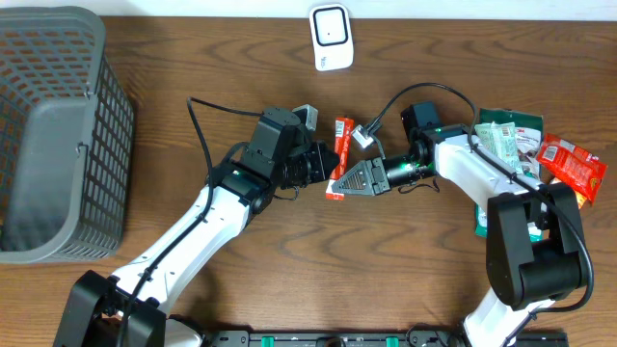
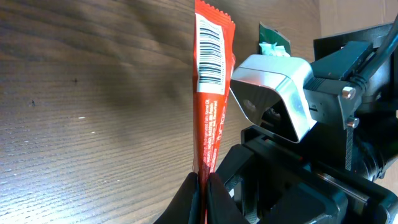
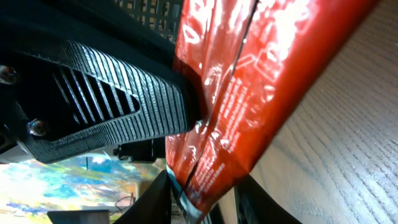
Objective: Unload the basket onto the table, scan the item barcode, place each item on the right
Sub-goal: 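Close the right gripper on the red sachet held by the left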
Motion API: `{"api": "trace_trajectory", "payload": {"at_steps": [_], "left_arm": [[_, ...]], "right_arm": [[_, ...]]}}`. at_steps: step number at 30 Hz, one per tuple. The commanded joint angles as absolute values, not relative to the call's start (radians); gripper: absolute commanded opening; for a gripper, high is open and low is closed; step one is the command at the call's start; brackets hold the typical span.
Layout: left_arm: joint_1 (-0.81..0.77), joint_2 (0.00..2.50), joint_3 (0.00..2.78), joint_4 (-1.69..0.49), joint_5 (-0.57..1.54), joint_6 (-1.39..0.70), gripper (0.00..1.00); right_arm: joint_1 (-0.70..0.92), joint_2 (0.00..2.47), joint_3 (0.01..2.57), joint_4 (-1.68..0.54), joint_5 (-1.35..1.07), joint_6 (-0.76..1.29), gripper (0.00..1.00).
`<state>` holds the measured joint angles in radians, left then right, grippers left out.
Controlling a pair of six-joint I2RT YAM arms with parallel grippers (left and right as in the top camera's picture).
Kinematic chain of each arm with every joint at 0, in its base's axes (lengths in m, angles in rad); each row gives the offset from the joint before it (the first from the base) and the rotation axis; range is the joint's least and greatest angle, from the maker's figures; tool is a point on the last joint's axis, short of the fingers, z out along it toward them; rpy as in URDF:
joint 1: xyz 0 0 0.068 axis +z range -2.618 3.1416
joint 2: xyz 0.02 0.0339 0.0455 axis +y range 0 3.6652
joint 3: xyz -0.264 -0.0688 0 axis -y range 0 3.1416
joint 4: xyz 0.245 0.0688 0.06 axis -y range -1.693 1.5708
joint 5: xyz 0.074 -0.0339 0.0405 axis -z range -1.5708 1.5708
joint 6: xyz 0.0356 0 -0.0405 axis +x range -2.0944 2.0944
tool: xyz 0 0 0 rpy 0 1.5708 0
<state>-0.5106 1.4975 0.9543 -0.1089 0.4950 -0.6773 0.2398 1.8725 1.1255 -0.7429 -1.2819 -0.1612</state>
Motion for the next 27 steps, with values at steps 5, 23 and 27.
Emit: {"api": "trace_trajectory", "payload": {"at_steps": [5,23,27], "left_arm": [[-0.506,1.498,0.953,-0.122,0.505,-0.671,0.07],[-0.494,1.494,0.953,-0.153,0.223,-0.533,0.54],[-0.457,1.494,0.953,-0.208,0.194,-0.499,0.54]], "right_arm": [[0.243,1.863,1.124,-0.720,-1.315,-0.150,0.13],[0.233,1.845,1.129,-0.711,-0.846,0.021,0.01],[0.243,1.799,1.193,-0.844,-0.499,0.038,0.01]]}}
